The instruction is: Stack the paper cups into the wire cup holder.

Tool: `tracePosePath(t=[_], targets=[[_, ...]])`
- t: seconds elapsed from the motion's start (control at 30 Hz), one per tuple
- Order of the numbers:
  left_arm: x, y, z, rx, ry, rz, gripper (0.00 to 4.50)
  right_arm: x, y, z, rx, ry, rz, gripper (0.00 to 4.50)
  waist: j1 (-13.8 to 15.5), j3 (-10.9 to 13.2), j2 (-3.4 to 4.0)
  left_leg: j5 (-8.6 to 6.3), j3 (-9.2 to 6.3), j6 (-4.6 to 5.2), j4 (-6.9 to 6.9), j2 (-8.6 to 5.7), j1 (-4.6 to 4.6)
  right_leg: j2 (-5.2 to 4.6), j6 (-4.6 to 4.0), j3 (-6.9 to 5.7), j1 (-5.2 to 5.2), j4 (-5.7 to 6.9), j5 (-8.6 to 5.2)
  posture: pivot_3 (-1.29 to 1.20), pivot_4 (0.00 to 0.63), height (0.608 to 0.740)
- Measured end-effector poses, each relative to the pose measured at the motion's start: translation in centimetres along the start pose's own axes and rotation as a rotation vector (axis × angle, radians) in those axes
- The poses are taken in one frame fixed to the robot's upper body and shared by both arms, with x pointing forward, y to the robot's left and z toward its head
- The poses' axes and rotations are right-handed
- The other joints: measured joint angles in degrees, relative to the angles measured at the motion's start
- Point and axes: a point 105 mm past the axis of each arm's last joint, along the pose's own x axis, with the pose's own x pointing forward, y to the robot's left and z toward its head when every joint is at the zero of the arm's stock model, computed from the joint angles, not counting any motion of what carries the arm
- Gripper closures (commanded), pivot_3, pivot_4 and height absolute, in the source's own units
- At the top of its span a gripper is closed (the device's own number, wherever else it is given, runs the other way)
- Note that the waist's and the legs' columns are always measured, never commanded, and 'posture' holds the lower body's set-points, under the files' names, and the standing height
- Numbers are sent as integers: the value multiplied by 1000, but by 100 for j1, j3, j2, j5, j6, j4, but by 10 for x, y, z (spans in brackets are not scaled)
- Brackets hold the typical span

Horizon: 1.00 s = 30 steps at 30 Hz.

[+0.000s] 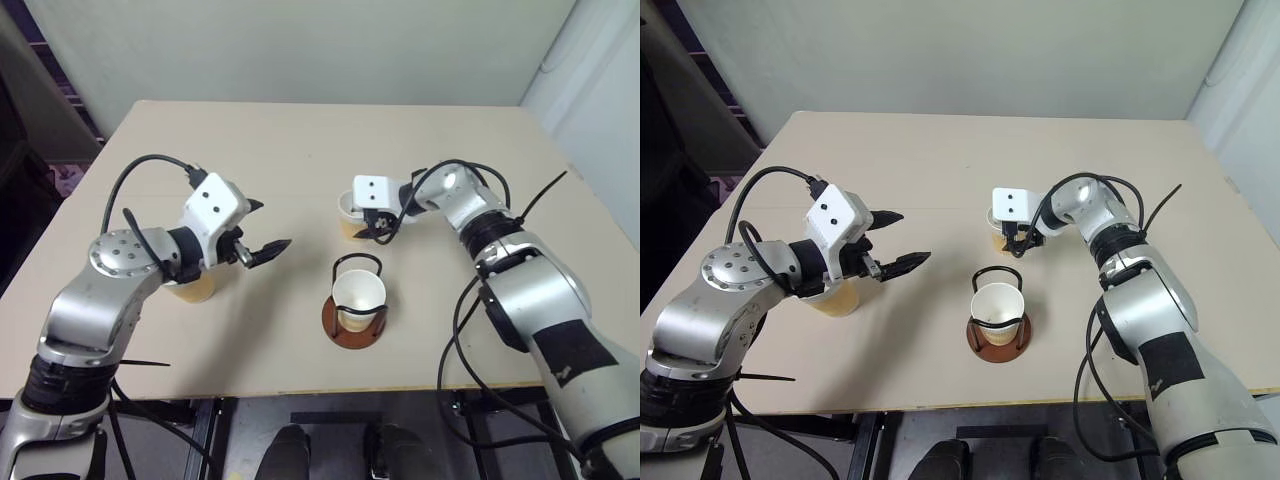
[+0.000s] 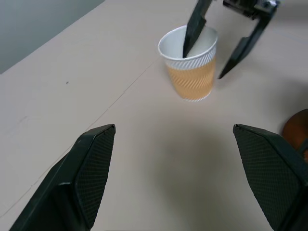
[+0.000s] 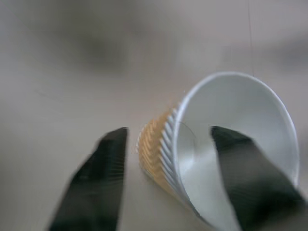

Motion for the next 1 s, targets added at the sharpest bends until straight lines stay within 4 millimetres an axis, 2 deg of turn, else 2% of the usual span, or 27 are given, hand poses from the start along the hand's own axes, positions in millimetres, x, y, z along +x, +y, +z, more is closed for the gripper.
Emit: tracePosePath(t=[0.13,0.2,0.27,0.37,0.47,0.53,0.57,0.63,0.67,0.77,0.8,0.9,1.0], targets=[[-2,-1,0,11,5,-22,287,0,0,1,-2,-7,-1,4328,0,0,0,-18,-4,42,5,-2,11,-1,0,1,1,-1,0,0,150,740],[-5,-1,3,14,-7,-42,287,-4,-1,2,4,-29,5,4445,0,0,0,-15,-4,44,4,-2,17,-1,0,1,1,5,0,0,150,740],[-13,0,6,20,-20,-60,287,-16,-3,5,19,-83,25,4445,-1,0,0,-10,-5,41,1,-1,19,0,0,1,1,11,1,0,150,740],[-31,9,12,43,-45,-58,287,-51,-12,10,7,-167,26,4445,-1,0,0,-6,-5,38,-1,-2,23,1,0,1,3,11,0,0,150,740],[-56,17,29,39,-108,-88,287,-95,-23,29,-34,-276,8,4445,-14,0,0,-4,1,29,-2,-1,18,11,-1,1,3,4,0,0,150,740],[-76,10,38,27,-137,-171,287,-132,-18,46,-54,-358,14,4445,-7,-1,0,18,11,-23,-3,1,18,25,-3,3,14,6,-2,0,150,740],[-85,3,39,27,-134,-223,287,-149,-9,51,-50,-396,28,4445,-3,-1,-1,18,26,-24,-5,-1,14,35,-6,3,25,1,-5,0,150,740],[-94,-7,32,8,-100,-299,287,-166,10,63,-32,-464,91,4445,-1,-2,-2,17,35,-27,2,0,23,45,-16,10,40,0,-19,0,150,740],[-96,-11,26,-10,-75,-328,287,-169,20,70,-24,-496,135,4445,-15,-2,-2,19,43,-29,3,2,33,45,-12,15,44,1,-23,0,150,740],[-98,-21,10,-41,2,-396,287,-160,46,87,-32,-527,239,4445,-87,-2,-7,15,46,-22,0,21,61,49,-24,17,58,4,-36,0,150,740],[-97,-22,7,-40,17,-406,287,-155,51,88,-31,-521,246,4445,-99,-2,-7,-9,39,20,-2,26,73,51,-38,17,65,9,-43,0,150,740],[-93,-25,3,-29,35,-417,287,-136,64,88,-23,-503,271,4445,-108,-1,-6,6,10,32,-4,32,112,54,-84,17,79,18,-52,0,150,740],[-91,-24,2,-26,40,-409,287,-130,72,86,-19,-484,287,4445,-114,-1,-6,22,4,41,-1,27,114,53,-96,20,84,16,-42,0,150,740]])
